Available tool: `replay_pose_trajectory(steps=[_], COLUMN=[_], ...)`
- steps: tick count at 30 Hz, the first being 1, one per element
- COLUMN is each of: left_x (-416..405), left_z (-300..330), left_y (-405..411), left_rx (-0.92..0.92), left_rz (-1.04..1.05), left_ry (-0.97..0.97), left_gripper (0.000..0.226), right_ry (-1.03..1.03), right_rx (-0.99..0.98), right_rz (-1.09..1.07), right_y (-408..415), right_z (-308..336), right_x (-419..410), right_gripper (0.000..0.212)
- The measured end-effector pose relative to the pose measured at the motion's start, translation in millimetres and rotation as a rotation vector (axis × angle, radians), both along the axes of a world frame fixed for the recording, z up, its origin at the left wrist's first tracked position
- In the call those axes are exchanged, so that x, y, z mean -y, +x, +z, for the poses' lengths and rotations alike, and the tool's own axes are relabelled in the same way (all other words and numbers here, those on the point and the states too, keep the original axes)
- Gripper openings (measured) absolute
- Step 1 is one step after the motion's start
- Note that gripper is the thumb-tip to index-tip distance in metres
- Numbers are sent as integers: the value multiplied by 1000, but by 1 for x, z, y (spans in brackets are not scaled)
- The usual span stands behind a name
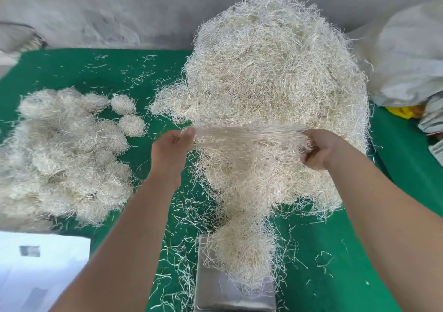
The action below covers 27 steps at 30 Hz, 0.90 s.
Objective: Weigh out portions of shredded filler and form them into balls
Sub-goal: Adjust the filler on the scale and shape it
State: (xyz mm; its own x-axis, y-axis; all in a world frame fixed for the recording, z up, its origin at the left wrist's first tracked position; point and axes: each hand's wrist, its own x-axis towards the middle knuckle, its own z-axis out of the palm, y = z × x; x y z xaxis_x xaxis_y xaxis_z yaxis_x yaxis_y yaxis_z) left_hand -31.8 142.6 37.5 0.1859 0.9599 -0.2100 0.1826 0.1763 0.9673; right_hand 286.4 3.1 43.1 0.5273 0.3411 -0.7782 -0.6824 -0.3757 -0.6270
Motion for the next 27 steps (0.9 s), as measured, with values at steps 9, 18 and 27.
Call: replay_pose_trajectory(steps=[9, 18, 27], left_x=[9, -8, 9], left_z=[19, 41, 8], left_y=[20, 5, 13], left_rx=[367, 936, -723], left_rz=[138, 373, -971], left_ry=[-58, -372, 483], left_gripper=[26, 26, 50], right_ry=[172, 229, 408], right_rx=[25, -157, -218], right_rz=[120, -286, -456], right_y=[1, 22, 7], right_z=[9, -14, 11], right_x=[5, 40, 20], right_gripper=[22, 21, 19])
